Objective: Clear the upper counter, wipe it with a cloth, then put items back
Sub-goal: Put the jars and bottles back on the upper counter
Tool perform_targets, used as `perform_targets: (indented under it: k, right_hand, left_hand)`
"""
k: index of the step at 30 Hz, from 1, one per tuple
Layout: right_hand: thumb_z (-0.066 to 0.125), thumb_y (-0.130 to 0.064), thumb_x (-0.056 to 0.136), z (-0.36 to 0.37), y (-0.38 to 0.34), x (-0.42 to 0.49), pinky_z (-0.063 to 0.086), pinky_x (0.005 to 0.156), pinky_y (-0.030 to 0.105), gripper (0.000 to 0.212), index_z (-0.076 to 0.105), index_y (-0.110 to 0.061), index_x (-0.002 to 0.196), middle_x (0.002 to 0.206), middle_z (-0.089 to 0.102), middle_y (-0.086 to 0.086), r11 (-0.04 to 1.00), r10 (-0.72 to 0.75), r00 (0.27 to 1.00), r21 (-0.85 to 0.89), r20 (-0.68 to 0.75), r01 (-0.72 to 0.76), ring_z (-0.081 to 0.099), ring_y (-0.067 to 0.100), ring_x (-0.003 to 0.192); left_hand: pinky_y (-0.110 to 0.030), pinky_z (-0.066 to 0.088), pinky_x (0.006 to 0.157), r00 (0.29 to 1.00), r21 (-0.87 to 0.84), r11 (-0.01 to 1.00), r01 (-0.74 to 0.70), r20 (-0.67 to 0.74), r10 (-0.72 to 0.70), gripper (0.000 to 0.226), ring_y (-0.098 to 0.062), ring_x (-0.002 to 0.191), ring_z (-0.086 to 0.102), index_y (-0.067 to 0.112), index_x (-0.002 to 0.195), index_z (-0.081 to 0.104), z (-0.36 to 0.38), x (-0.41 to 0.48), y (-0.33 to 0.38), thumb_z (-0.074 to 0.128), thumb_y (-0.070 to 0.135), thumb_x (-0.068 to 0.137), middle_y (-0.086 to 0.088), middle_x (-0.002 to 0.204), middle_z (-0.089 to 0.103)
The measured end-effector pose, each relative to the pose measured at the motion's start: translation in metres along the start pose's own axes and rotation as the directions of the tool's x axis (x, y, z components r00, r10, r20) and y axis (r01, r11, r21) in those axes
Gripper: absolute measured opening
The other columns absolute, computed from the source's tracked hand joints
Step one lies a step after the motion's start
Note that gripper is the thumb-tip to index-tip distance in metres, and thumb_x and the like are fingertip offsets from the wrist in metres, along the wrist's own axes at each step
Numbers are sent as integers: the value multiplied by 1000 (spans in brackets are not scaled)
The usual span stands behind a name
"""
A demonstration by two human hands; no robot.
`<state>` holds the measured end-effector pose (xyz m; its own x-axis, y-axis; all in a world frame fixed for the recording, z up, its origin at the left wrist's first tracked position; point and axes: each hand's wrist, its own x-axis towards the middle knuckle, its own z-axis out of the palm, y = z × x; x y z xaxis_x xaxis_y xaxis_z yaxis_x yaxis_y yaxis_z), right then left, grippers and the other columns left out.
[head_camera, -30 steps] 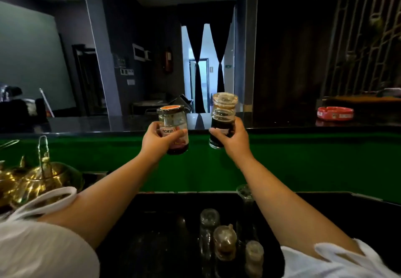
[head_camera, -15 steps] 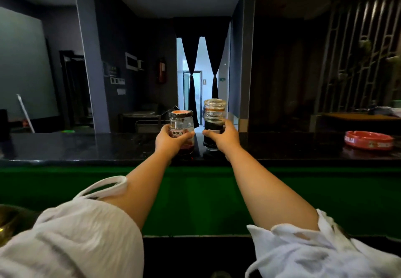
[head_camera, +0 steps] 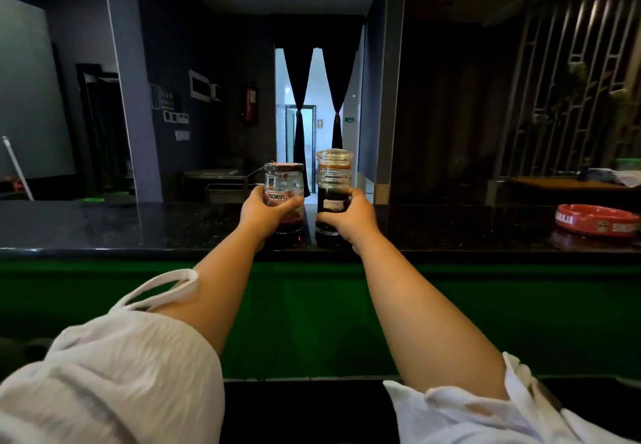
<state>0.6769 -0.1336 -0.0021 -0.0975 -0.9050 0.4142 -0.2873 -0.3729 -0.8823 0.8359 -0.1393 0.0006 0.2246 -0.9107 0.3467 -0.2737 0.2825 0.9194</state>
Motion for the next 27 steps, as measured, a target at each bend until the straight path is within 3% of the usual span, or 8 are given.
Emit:
perform_targets:
  k: [6, 11, 15, 21, 24, 27]
  right_hand:
    - [78, -5, 71, 0, 1, 1, 43, 83, 27, 63, 47, -5, 126, 123, 60, 13, 997, 19, 1000, -80, 4, -18, 57, 27, 115]
    - [81, -17, 71, -14, -2, -8, 45, 90, 33, 71, 44, -3, 129, 130, 54, 14, 972, 138, 990, -198, 25, -131, 52, 29, 120]
    - [77, -18, 77, -26, -2, -38, 44, 97, 35, 76, 36, -4, 139, 137, 48, 14, 973, 138, 990, -190, 14, -132, 49, 28, 124]
    - [65, -14, 87, -63, 3, -132, 46, 91, 28, 33, 56, -11, 119, 115, 58, 3, 988, 84, 996, 126, 24, -86, 55, 15, 108]
    - [62, -14, 90, -84, 14, -177, 50, 88, 33, 19, 60, -15, 108, 98, 59, -7, 980, 125, 990, 151, 59, -132, 58, 13, 100]
    - [61, -14, 91, -102, 31, -217, 52, 86, 32, 13, 63, -15, 103, 93, 59, -8, 979, 148, 987, 134, 57, -155, 59, 11, 95]
  left_hand:
    - [-35, 47, 98, 999, 70, 997, 31, -16, -30, 82, -22, 116, 57, 11, 132, 44, 0, -5, -1, 81, 39, 65, -5, 126, 58]
    - [-39, 42, 105, 992, 210, 970, 120, -74, -106, 117, -30, 131, 44, 0, 148, 8, -7, -30, 9, 80, 44, 67, -16, 145, 41]
    - [-36, 36, 107, 996, 260, 962, 85, -34, -79, 104, -28, 137, 36, 4, 149, 7, -10, -68, 16, 73, 39, 77, -12, 151, 33]
    - [-36, 35, 110, 988, 122, 989, 82, 123, -97, 85, -24, 136, 37, 11, 149, 17, 0, -162, 26, 64, 40, 85, -7, 151, 33]
    - [-38, 34, 112, 976, 110, 991, 78, 194, -98, 80, -20, 136, 38, 13, 148, 21, 3, -212, 14, 63, 39, 85, -4, 149, 37]
    - [-37, 32, 113, 962, 100, 990, 102, 242, -124, 72, -20, 135, 39, 12, 146, 28, 3, -256, -9, 62, 35, 87, -4, 146, 41]
